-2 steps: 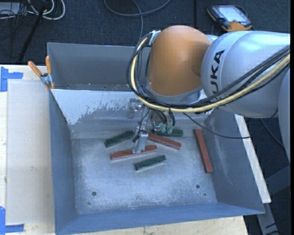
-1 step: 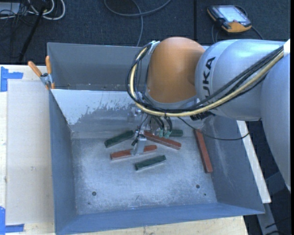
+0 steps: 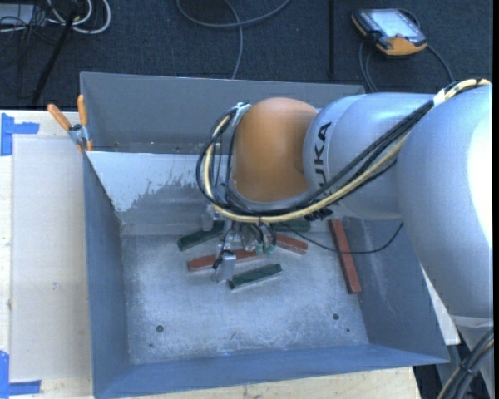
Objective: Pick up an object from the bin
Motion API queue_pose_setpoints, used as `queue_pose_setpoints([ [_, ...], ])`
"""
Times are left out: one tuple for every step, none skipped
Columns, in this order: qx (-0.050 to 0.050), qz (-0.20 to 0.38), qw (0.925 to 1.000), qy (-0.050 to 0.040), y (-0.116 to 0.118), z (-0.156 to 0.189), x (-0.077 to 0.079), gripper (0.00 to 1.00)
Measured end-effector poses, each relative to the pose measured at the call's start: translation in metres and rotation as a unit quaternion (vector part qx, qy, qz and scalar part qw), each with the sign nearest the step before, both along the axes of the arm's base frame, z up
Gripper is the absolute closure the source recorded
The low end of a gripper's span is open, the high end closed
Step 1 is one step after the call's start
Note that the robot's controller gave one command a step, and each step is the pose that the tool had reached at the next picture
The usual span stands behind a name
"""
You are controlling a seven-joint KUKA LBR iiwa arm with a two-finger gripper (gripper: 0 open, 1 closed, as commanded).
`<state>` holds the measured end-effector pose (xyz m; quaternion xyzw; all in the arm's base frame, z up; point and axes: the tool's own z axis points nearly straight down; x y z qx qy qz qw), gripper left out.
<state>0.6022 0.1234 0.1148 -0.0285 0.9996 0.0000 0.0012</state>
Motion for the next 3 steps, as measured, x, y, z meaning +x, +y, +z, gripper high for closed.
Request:
queue_pose_setpoints([
  [0.000, -0.026, 0.9996, 0.0030, -0.012, -0.035, 0.002, 0.00],
  [0.000, -0.108, 0.9941, 0.0025, -0.008, -0.033, -0.013, 1.00],
  [0.000, -0.109, 0.9941, 0.0025, -0.008, -0.033, -0.013, 1.00],
])
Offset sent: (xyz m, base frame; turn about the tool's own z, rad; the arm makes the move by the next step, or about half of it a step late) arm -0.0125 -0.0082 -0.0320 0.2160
